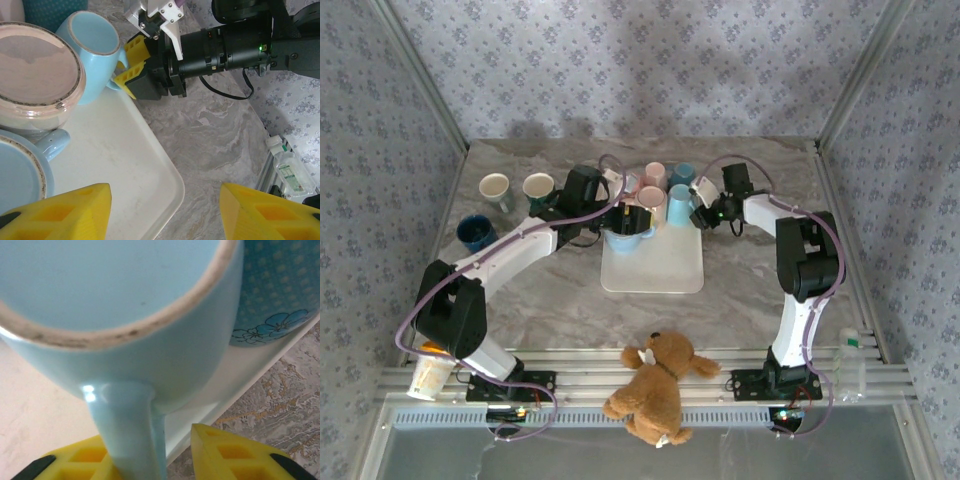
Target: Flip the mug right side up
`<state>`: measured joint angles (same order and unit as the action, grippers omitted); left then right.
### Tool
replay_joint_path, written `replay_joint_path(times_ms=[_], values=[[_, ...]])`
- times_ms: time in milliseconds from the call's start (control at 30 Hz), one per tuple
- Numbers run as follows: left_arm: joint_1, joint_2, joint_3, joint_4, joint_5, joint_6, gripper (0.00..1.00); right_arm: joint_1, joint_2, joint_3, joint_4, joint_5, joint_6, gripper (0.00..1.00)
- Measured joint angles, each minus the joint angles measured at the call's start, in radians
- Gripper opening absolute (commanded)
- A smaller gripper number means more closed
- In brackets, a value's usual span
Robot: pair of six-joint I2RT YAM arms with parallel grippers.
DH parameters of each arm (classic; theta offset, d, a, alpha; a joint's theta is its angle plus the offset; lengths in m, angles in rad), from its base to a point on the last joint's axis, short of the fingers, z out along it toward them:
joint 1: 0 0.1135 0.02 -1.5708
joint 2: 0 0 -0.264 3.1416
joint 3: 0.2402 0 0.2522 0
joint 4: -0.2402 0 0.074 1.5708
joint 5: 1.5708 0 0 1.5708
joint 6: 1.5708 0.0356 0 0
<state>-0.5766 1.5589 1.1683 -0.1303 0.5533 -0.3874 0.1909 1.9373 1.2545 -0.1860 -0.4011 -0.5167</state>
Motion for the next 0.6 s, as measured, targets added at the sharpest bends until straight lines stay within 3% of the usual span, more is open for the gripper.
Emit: replay_joint_path(times_ms=[267, 600], values=[[0.0, 0.002, 0.0, 0.001, 0.0, 0.0, 0.58, 0.001, -0.016, -0.029, 0.045, -0.003, 0.0, 0.24], [0.0, 0.023, 0.0, 0.018, 0.005, -0.011, 0.57, 0.001, -0.187, -0.179, 0.061, 0.005, 0.013, 0.15]])
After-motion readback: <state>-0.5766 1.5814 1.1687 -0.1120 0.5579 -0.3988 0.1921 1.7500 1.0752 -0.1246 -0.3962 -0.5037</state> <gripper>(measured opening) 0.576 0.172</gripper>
